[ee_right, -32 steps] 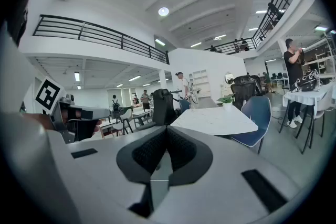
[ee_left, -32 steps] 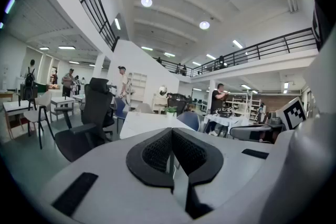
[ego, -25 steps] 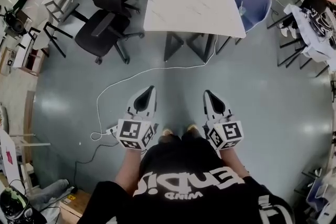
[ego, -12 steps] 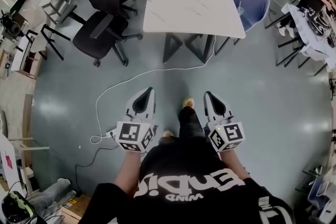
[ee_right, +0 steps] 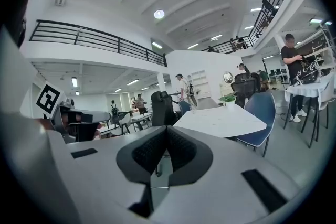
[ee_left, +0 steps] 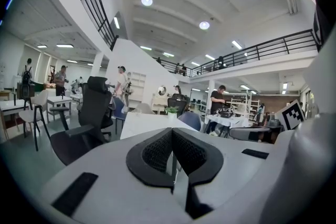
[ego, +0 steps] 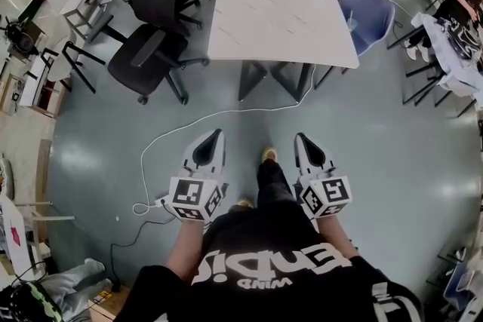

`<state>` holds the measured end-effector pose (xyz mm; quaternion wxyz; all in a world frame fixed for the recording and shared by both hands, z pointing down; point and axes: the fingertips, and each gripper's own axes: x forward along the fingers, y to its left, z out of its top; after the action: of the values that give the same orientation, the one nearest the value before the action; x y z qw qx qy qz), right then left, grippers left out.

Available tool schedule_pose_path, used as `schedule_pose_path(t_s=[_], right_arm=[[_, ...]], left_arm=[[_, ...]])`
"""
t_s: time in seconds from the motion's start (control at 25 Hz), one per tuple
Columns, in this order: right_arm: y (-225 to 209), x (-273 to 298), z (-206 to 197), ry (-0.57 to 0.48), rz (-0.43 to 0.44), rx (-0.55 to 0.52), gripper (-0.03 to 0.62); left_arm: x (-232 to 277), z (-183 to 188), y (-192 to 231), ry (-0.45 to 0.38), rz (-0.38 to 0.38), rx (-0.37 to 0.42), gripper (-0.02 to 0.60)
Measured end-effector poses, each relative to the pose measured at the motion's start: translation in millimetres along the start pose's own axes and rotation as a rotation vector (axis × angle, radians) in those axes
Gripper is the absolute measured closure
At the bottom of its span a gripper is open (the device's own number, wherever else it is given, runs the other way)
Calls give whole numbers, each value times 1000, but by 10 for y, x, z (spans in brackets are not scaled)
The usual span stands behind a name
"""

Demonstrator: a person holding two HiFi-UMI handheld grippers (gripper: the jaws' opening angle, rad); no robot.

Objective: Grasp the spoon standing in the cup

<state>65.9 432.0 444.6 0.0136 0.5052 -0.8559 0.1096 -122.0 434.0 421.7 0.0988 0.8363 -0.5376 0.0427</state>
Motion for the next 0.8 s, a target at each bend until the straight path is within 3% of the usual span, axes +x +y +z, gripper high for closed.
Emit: schedule_pose_path(t_s=[0.52, 0.8], right_arm=[[-525, 950, 228, 10, 12, -1, 582], [-831, 1449, 444, 11, 64, 2, 582]], left_arm=[[966, 250, 452, 20, 1, 11, 568], [1472, 491, 609, 11, 46, 18, 568]])
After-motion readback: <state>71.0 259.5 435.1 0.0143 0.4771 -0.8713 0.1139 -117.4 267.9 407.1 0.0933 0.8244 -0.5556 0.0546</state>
